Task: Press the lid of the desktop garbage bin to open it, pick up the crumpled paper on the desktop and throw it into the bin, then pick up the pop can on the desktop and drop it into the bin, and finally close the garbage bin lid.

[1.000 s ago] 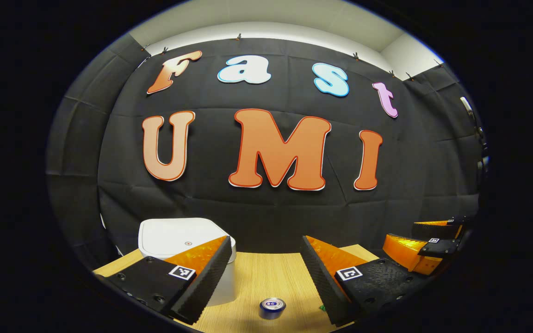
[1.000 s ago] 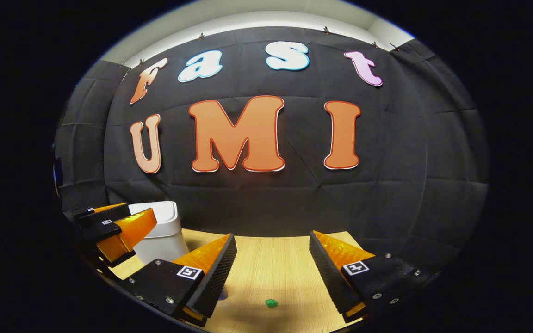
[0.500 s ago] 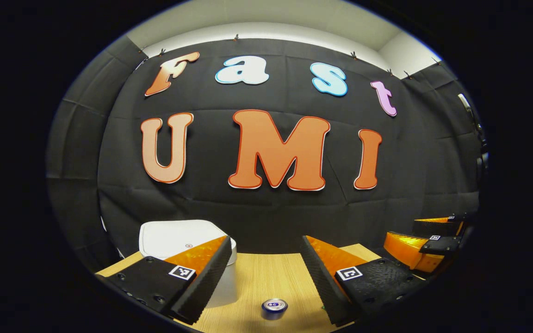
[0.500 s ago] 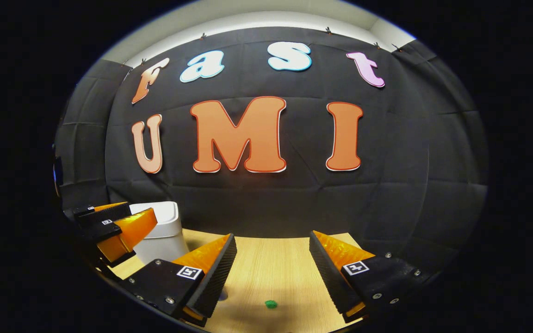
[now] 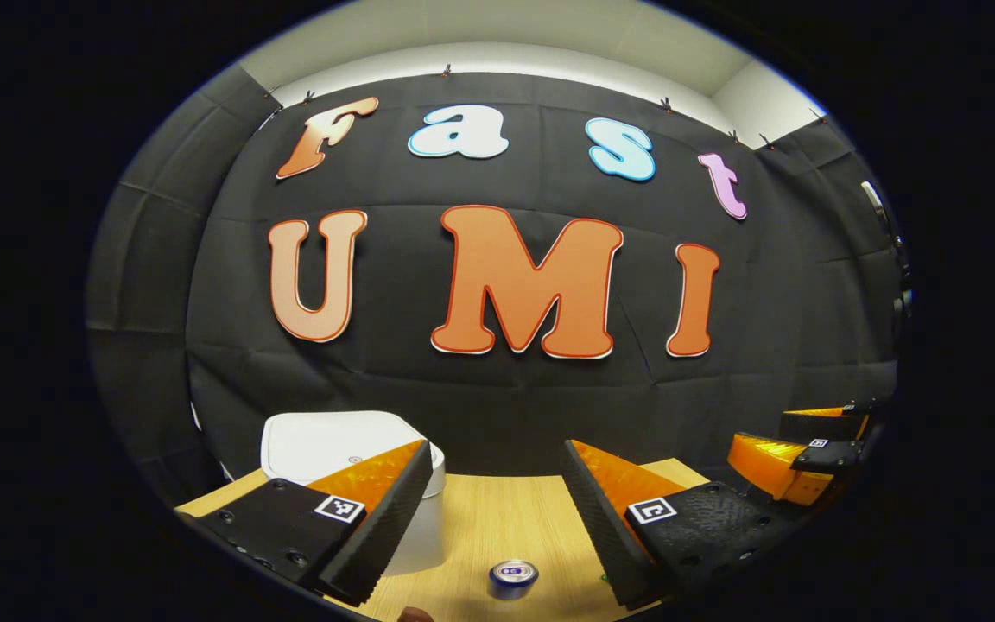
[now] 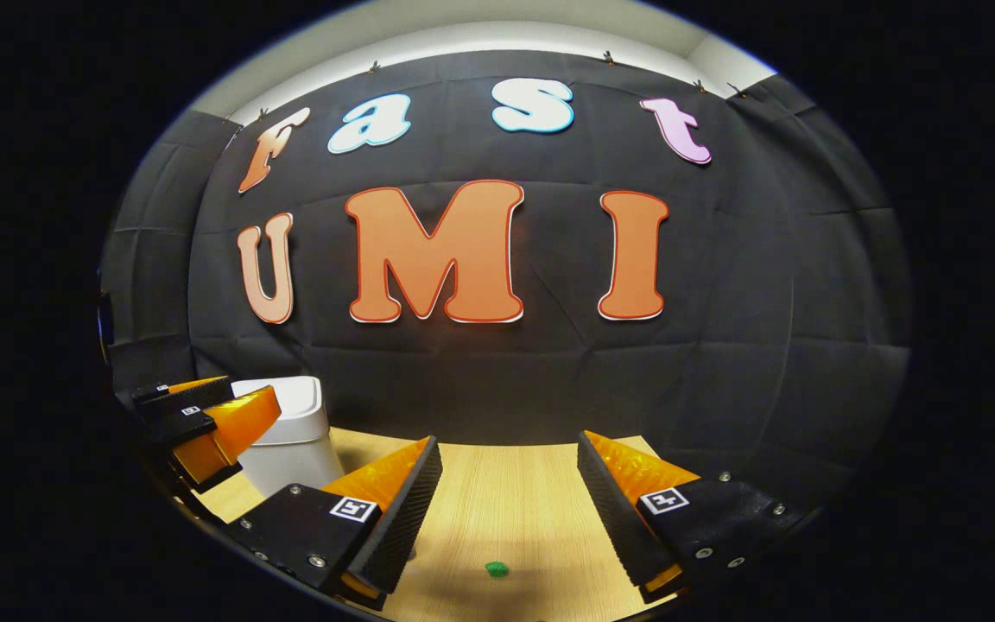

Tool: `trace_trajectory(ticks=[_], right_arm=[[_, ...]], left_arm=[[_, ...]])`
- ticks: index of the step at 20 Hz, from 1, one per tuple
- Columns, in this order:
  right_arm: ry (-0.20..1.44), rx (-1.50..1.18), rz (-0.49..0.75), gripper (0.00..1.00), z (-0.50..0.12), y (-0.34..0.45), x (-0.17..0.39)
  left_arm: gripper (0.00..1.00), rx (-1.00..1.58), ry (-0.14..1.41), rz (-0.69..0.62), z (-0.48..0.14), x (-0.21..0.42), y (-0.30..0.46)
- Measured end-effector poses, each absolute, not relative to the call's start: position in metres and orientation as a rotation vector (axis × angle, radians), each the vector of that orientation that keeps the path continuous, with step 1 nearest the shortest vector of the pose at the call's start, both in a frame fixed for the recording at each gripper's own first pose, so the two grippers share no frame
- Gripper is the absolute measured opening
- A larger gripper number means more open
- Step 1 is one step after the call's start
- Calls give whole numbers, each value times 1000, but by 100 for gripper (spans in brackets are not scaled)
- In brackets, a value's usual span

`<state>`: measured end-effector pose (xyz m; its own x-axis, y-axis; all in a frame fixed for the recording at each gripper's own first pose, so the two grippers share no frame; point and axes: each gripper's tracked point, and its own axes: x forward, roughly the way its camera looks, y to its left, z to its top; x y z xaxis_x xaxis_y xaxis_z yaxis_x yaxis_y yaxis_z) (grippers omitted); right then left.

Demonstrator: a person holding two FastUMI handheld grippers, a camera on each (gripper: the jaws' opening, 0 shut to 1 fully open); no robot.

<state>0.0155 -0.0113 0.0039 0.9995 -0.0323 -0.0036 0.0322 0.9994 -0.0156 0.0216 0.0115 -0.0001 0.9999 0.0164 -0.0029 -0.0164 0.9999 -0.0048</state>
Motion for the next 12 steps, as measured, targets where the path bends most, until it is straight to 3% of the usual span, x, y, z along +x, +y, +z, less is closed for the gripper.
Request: trace_trajectory(ticks=[7, 9, 10, 12], right_arm=[[-5, -19, -30, 95, 7, -11, 15], [-10, -17, -39, 95, 7, -14, 15], [-9, -15, -42, 95, 7, -16, 16], [-6, -10, -41, 94, 7, -18, 17]], left_arm=[[95, -38, 16, 2, -3, 27, 10], [90, -32, 17, -5, -4, 28, 9], [81, -28, 20, -5, -5, 29, 9], [51, -25, 42, -23, -11, 35, 8]])
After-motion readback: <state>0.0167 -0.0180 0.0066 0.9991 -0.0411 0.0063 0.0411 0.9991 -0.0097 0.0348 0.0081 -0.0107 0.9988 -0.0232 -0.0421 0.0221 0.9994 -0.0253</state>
